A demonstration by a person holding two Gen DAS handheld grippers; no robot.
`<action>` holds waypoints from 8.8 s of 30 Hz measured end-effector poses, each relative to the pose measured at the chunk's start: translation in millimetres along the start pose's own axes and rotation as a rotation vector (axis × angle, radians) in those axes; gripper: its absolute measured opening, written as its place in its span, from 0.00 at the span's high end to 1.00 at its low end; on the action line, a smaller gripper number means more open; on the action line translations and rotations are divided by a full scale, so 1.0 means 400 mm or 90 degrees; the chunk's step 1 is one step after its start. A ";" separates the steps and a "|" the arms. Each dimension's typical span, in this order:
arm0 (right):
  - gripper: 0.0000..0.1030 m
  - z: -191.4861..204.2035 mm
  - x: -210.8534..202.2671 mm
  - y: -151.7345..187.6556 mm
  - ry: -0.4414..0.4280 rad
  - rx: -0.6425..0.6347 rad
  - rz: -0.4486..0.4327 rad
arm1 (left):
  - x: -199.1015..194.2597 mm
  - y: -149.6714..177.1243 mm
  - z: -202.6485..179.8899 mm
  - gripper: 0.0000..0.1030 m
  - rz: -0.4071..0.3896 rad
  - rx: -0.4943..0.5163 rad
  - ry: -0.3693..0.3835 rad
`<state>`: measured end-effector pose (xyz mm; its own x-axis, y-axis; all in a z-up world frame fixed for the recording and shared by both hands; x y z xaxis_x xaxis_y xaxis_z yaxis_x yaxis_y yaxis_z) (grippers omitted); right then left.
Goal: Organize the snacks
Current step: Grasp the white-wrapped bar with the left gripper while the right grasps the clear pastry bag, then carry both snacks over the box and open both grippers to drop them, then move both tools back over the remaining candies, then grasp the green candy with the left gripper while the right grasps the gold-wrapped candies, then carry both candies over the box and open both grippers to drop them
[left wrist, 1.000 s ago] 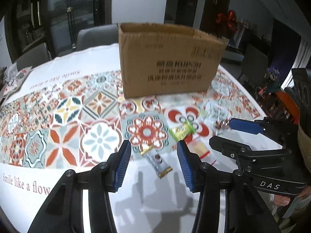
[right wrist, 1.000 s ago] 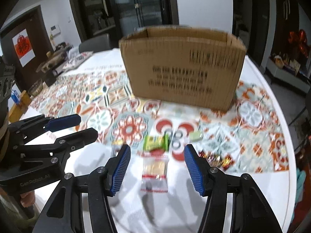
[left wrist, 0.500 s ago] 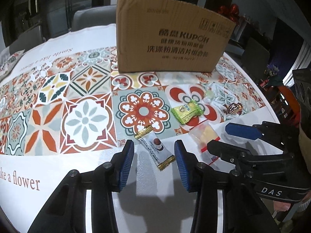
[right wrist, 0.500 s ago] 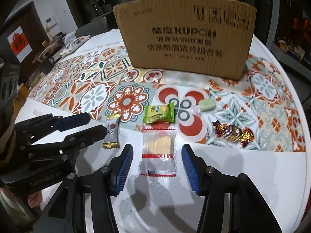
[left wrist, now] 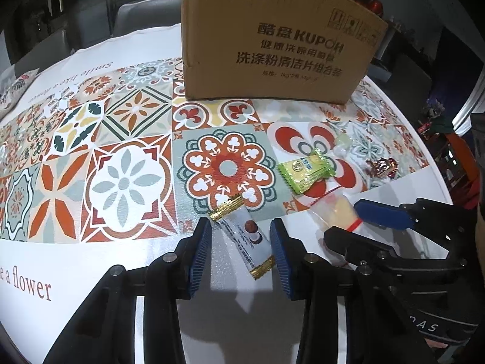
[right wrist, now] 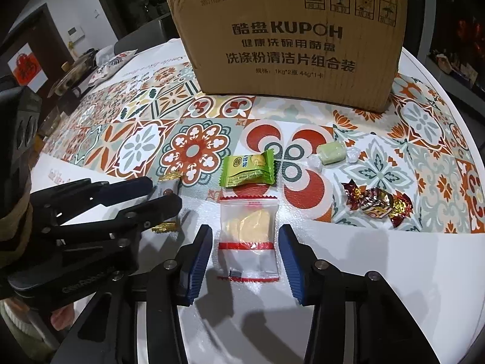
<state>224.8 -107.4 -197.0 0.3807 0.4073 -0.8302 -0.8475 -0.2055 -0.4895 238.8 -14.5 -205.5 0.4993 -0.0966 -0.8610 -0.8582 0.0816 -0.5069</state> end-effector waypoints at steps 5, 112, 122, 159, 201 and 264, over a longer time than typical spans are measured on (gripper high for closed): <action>0.64 -0.002 0.004 -0.004 0.017 -0.013 -0.003 | 0.002 0.001 -0.002 0.79 -0.001 0.004 0.001; 0.53 -0.167 -0.203 -0.596 0.077 -0.061 -0.188 | -0.120 -0.601 -0.043 0.60 -0.152 0.030 -0.026; 0.45 -0.124 -0.315 -0.499 0.080 -0.067 -0.260 | -0.234 -0.499 -0.081 0.54 -0.218 0.053 -0.014; 0.35 -0.152 -0.222 -0.098 0.077 0.005 -0.139 | -0.159 -0.130 -0.159 0.47 -0.130 0.117 0.010; 0.64 -0.248 -0.059 -0.042 0.107 0.015 -0.029 | 0.077 -0.120 -0.180 0.76 -0.008 0.091 0.044; 0.81 -0.077 -0.255 -0.232 0.043 -0.028 -0.184 | -0.237 -0.276 -0.129 0.77 -0.173 0.040 0.062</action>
<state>276.1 -157.2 -75.0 0.6293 0.3951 -0.6693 -0.6839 -0.1276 -0.7183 279.8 -65.4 -65.7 0.6935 -0.2184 -0.6865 -0.6837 0.1010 -0.7228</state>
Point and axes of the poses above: each gripper's, at about its wrist camera, not at the fingertips, and x roughly the way its jaws point, z to its left, y to its underside, the point moved 10 cm from there along x, roughly the way its jaws point, and after that the axes turned 6 degrees about -y, right-handed, at the moved point
